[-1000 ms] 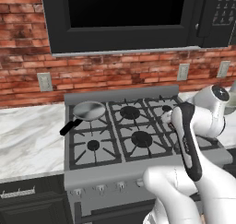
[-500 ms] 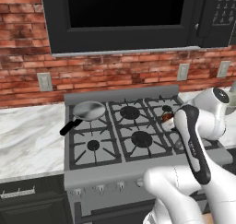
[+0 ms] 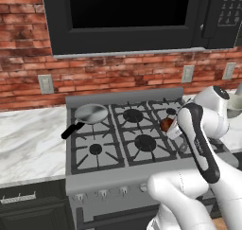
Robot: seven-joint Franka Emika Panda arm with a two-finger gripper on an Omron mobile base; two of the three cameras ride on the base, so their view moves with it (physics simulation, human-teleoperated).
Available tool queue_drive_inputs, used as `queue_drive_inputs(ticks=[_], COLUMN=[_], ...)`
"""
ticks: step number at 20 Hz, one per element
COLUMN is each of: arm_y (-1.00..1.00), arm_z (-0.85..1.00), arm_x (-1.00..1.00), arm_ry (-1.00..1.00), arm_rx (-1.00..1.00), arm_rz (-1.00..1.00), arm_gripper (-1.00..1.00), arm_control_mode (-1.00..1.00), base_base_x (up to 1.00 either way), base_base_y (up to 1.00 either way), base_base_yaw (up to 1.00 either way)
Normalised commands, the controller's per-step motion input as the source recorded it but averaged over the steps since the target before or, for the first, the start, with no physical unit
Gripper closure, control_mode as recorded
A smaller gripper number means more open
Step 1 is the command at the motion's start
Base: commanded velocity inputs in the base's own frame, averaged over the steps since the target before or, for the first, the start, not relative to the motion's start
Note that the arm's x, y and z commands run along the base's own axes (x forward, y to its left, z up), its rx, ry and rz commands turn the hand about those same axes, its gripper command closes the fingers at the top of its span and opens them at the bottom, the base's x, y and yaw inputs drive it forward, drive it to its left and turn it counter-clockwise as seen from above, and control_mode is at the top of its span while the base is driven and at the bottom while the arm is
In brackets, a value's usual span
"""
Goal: Place one of the steaks on the plate and the other in the bowl. Then place the bowl in the fridge.
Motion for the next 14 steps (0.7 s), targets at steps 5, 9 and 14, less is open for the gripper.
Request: queue_drive_inputs(ticks=[5,9,14], arm_y=[0.0,0.0,0.0], arm_z=[0.0,0.0,0.0], arm_x=[-0.01,-0.05,0.0], arm_ry=[-0.01,-0.04,0.0], arm_rx=[0.0,0.0,0.0], arm_rz=[0.11,0.05,0.0], arm_gripper=[1.0,1.0,1.0], arm_control_mode=[-1.0,1.0,1.0], base_base_x=[0.0,-0.11,-0.34], base_base_y=[0.0,0.0,0.0], base_base_yaw=[0.0,0.06,0.09])
